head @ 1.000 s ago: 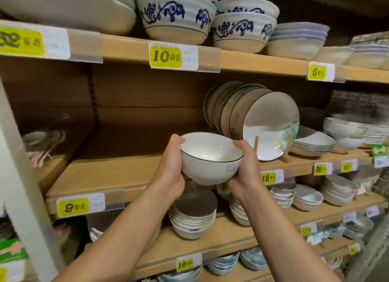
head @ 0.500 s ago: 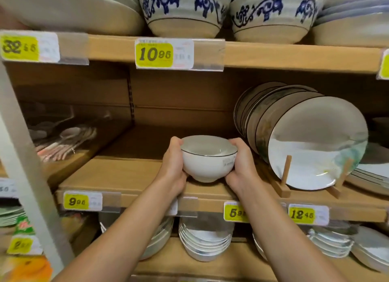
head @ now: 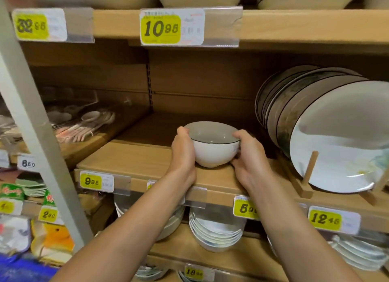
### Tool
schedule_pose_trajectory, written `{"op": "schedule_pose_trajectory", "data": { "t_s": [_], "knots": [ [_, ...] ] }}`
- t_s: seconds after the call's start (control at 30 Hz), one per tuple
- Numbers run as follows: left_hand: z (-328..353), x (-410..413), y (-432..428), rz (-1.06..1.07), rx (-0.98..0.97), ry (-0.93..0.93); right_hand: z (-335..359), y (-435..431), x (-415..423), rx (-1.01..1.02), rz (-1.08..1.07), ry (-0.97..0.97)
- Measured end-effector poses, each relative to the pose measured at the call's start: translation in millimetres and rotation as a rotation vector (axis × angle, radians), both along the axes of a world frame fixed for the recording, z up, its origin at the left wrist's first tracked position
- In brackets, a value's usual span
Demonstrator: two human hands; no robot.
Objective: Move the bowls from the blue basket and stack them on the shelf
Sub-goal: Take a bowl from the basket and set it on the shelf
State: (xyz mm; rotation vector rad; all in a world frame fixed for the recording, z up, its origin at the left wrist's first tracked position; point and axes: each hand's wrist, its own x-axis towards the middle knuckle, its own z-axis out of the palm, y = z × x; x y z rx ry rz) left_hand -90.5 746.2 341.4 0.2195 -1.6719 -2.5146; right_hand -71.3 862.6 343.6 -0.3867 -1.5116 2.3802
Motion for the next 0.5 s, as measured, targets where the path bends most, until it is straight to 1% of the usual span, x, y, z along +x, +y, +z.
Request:
{"op": "schedule_pose_trajectory", "data": {
  "t_s": [0.1,0.23,0.4,0.5],
  "knots": [
    [-2,0,4,0.037,0.014,-0.008,-9,-6,9,0.125,-0.020,0.036],
    [-2,2,7,0.037,-0.018,0.019,-19,-14,19,0.167,-0.032,0.062],
    [0,8,0,-0.060,-0.102,0.018,-15,-12,17,0.219,-0.050,0.060],
    [0,15,-9,-0.165,-0.142,-0.012,-4,-2,10,0.151,-0.068,0.008]
  ]
}}
